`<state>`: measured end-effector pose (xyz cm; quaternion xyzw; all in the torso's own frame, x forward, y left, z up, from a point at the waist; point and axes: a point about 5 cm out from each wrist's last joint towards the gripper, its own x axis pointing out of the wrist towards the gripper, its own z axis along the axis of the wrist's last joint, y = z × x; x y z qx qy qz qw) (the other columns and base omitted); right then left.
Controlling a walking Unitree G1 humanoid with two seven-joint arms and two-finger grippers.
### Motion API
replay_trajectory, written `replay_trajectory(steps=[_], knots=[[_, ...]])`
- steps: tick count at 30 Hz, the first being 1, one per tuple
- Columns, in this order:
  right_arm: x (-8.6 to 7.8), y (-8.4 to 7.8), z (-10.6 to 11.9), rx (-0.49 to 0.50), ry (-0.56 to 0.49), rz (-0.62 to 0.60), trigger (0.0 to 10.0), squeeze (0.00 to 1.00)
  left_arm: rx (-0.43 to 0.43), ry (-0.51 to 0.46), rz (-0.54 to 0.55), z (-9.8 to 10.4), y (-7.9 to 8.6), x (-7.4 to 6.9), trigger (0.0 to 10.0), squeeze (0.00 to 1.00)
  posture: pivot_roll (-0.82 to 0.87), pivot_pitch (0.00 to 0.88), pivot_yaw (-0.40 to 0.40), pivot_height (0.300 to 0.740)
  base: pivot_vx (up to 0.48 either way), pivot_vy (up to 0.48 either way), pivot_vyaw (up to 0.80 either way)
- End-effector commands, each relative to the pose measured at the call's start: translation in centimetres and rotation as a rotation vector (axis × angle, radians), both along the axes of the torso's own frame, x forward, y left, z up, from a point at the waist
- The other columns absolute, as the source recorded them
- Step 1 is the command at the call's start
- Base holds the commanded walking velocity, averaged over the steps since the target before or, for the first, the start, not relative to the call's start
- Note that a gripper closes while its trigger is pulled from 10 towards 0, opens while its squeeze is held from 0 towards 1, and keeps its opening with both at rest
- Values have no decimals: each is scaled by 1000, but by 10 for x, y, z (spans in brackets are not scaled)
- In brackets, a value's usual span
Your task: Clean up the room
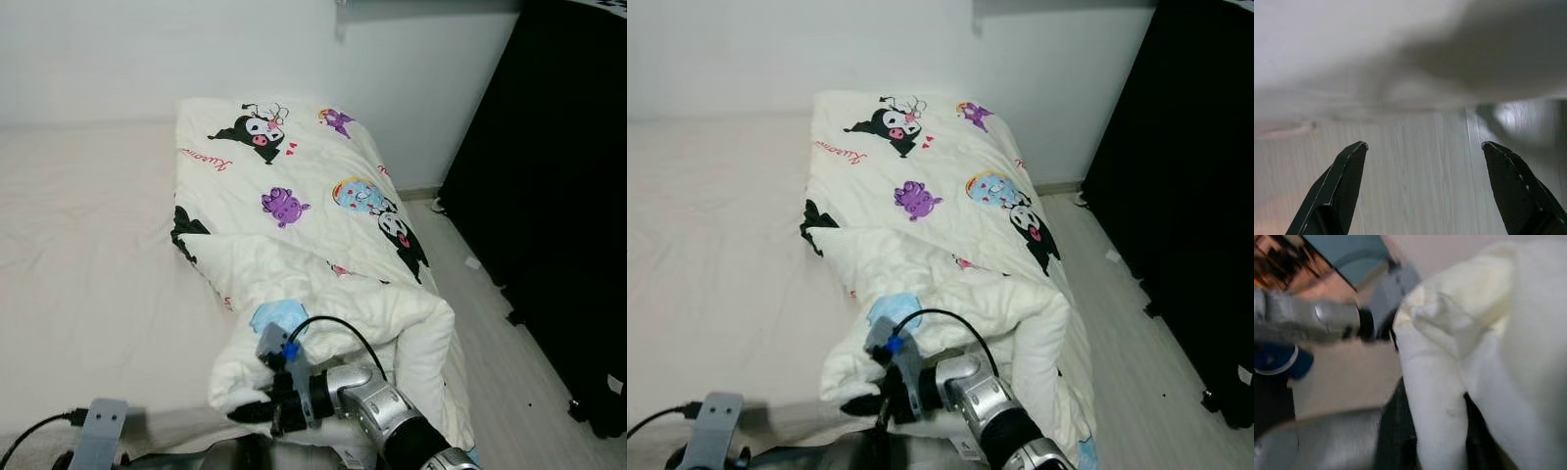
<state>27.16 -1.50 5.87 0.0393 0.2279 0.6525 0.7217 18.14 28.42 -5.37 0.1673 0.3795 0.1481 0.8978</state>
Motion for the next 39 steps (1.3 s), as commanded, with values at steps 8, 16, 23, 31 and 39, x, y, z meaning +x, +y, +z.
replay_trajectory(steps=[8, 16, 23, 31, 39], knots=[[-31, 6, 16, 102, 108, 228, 10000, 1000, -16, 23, -13, -4, -8, 1, 10000, 0, 73, 122, -24, 601, 0, 0, 0], [-54, -13, 44, 123, 148, 420, 10000, 1000, -7, -63, -54, 10, -17, 29, 10000, 0, 49, 107, -22, 601, 0, 0, 0], [-41, -31, 49, -8, 48, 234, 10000, 604, -13, -143, -67, 24, -23, 53, 10000, 0, 25, 100, -26, 601, 0, 0, 0], [-32, -58, 5, -373, 79, -99, 10000, 8, -28, -211, -91, 35, -34, 72, 10000, 0, 12, 99, -30, 601, 0, 0, 0], [-46, -69, 0, -359, 233, -191, 10000, 0, -41, -258, -97, 43, -41, 84, 10000, 0, 7, 100, -39, 601, 0, 0, 0]])
